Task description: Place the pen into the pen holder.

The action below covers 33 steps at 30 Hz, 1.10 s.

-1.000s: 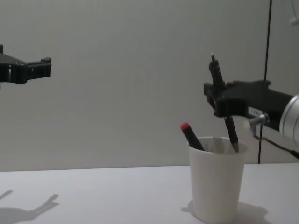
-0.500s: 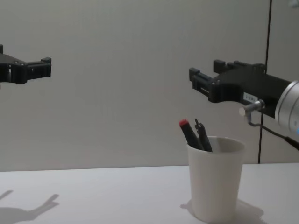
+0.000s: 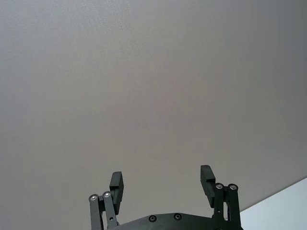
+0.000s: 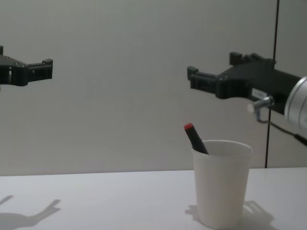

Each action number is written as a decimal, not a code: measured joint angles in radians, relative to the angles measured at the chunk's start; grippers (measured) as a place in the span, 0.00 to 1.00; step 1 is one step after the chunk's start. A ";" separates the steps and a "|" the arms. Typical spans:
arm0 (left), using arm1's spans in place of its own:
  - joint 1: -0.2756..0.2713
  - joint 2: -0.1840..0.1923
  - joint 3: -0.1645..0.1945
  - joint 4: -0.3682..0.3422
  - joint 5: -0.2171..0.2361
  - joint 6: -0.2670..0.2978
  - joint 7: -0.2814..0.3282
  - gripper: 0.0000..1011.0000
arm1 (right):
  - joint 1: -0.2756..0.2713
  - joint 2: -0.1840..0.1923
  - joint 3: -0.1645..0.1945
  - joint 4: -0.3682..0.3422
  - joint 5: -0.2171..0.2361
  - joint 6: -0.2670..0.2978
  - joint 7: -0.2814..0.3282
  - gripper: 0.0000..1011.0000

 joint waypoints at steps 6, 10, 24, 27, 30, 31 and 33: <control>0.000 0.000 0.000 0.000 0.000 0.000 0.000 0.99 | -0.005 0.021 0.024 -0.018 0.014 -0.001 -0.030 0.99; 0.000 0.000 0.000 0.000 0.000 0.000 0.000 0.99 | -0.014 0.043 0.047 -0.031 0.031 -0.004 -0.057 0.99; -0.003 -0.001 0.008 0.004 0.000 -0.002 -0.001 0.99 | -0.052 0.133 0.147 -0.066 0.126 -0.023 -0.178 0.99; -0.009 -0.004 0.025 0.014 -0.002 -0.006 -0.002 0.99 | -0.063 0.161 0.181 -0.069 0.158 -0.028 -0.212 0.99; -0.019 -0.009 0.052 0.030 -0.004 -0.015 -0.006 0.99 | -0.067 0.172 0.196 -0.071 0.173 -0.032 -0.227 0.99; -0.027 -0.013 0.070 0.040 -0.006 -0.020 -0.010 0.99 | -0.067 0.171 0.195 -0.071 0.173 -0.032 -0.227 0.99; -0.034 -0.017 0.089 0.052 -0.008 -0.025 -0.012 0.99 | -0.068 0.171 0.195 -0.071 0.173 -0.032 -0.227 0.99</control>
